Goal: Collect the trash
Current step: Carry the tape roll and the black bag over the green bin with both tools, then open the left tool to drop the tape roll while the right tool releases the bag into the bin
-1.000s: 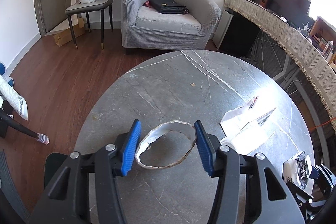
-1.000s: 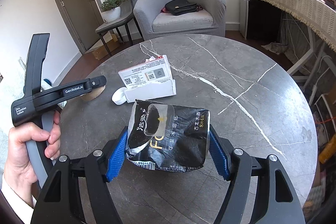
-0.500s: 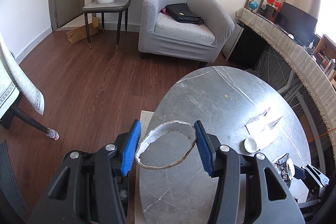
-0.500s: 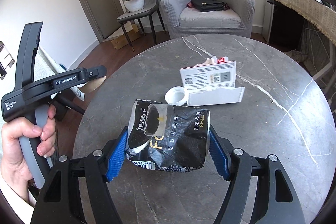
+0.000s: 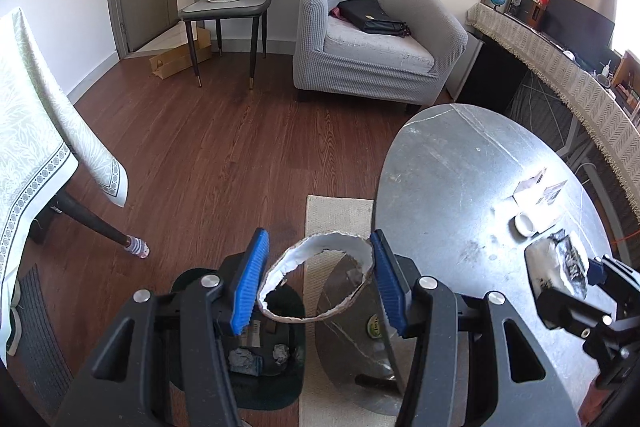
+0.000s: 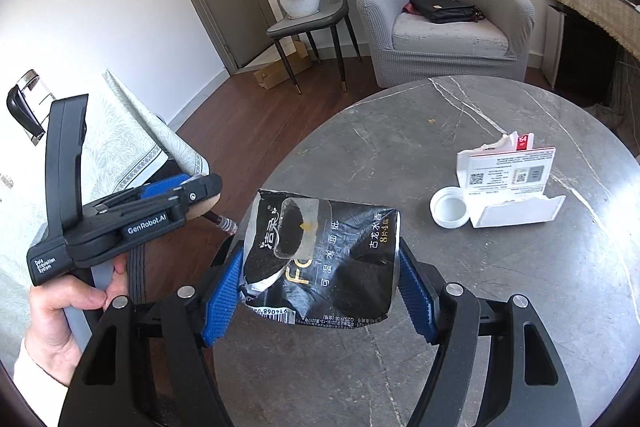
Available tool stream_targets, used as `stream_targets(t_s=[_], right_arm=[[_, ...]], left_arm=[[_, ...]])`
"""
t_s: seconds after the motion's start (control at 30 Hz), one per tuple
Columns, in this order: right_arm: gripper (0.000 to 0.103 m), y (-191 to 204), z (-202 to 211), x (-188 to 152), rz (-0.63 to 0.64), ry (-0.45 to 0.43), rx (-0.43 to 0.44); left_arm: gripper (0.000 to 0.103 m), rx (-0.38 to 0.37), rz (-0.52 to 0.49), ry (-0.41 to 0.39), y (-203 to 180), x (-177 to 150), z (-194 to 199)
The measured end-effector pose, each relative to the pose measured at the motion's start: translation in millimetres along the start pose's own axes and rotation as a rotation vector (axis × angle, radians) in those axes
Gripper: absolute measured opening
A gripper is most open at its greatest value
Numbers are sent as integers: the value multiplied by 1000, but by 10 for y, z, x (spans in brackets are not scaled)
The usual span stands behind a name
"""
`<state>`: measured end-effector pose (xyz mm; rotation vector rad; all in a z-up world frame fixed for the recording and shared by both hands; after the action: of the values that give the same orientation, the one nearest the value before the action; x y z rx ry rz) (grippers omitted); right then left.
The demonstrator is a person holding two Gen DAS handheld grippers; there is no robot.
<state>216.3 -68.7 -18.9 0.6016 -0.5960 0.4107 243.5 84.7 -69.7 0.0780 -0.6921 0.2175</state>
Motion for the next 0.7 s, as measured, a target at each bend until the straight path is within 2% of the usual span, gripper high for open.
stream_targets(t_s=[0.2, 0.47, 0.7], right_arm=[[72, 190, -79, 71, 19, -4, 41], [72, 429, -222, 135, 35, 0, 75], [72, 663, -441, 160, 49, 21, 101]], left_arm=[[55, 35, 12, 39, 368, -186, -115], [55, 65, 59, 171, 842, -552, -515], [55, 116, 7, 314, 1123, -993, -909]])
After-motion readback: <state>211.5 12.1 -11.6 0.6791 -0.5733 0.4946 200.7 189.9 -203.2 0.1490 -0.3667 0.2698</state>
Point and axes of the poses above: each gripper's, at about its wrist camera, not at the fingertips, and z roughly against the way its jaws point, y to its left, x to its top, the point moved 9 cm from there along -z, roughly the way its jaws point, and after that the axes turned 9 degrees about x, right-handed, at the moved point
